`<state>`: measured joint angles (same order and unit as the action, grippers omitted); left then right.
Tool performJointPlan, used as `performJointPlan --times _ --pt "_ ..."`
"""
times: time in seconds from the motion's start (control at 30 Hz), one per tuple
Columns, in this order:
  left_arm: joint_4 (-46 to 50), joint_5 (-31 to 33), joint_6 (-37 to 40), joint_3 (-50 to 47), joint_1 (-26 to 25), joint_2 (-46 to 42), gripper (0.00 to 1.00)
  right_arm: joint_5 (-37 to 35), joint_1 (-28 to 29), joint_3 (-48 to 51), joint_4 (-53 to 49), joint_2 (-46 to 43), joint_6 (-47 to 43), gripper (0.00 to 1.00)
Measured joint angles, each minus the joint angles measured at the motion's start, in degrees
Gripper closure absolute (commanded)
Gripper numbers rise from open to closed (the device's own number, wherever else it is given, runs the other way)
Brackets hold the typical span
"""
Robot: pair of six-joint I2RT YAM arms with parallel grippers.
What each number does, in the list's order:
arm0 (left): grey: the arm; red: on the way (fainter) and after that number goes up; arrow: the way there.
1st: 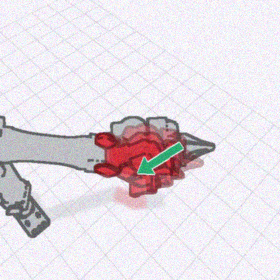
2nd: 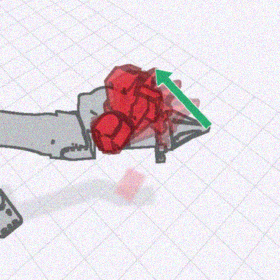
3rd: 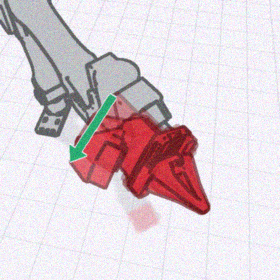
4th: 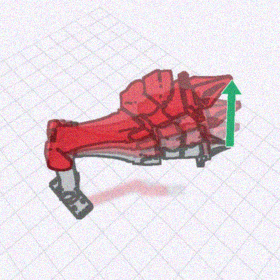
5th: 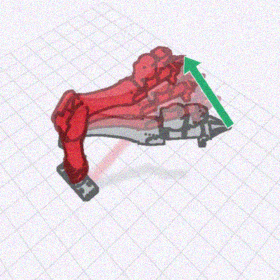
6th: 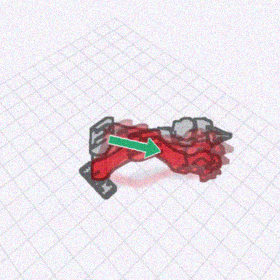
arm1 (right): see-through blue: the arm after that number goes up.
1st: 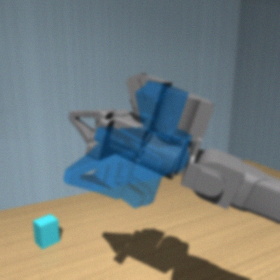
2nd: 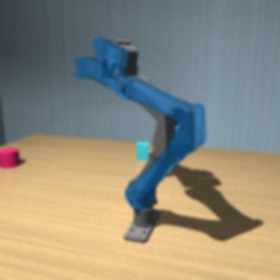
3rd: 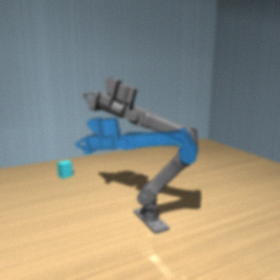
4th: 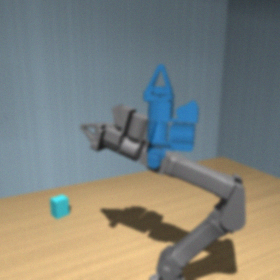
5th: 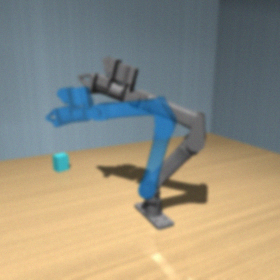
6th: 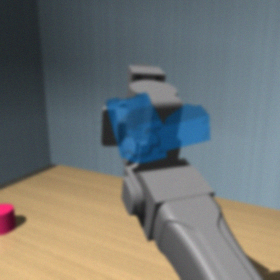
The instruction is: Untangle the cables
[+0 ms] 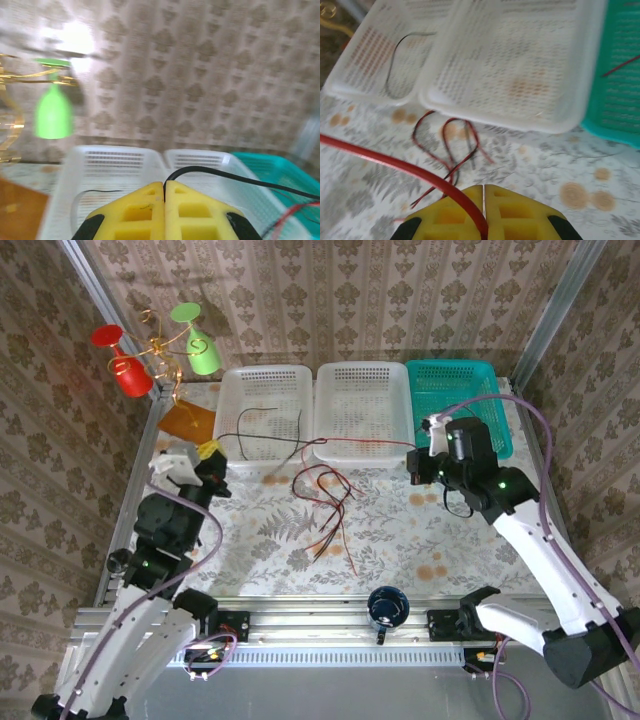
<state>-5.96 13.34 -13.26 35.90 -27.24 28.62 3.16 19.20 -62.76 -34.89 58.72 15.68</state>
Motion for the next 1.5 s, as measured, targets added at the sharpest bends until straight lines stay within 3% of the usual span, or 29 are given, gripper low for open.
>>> performJointPlan --times 0.17,0.37,0.63,0.77,1.13,1.5 --pt "-0.07 15.1 2.75 -2.27 0.13 -6.45 1.0 -13.88 -1.57 4.83 0.2 -8.85 3.89 1.0" --pt "-0.5 27.98 4.11 -3.43 0.35 -12.07 1.0 -29.79 -4.7 7.21 0.33 -18.25 5.68 1.0" --pt "-1.38 34.93 4.46 -4.39 0.35 -12.98 1.0 -43.17 -6.1 9.94 0.48 -25.75 7.3 1.0" --pt "-1.27 33.31 4.44 -4.26 0.35 -12.39 1.0 -43.87 -6.1 11.74 1.31 -27.43 7.41 1.0" --pt "0.09 16.94 5.62 7.02 0.35 -0.57 1.0 -43.21 -6.1 11.72 2.73 -27.32 7.17 1.0" --pt "-0.22 3.43 7.93 22.18 0.35 17.11 1.0 -25.31 -6.21 6.14 8.22 -22.12 5.14 1.0"
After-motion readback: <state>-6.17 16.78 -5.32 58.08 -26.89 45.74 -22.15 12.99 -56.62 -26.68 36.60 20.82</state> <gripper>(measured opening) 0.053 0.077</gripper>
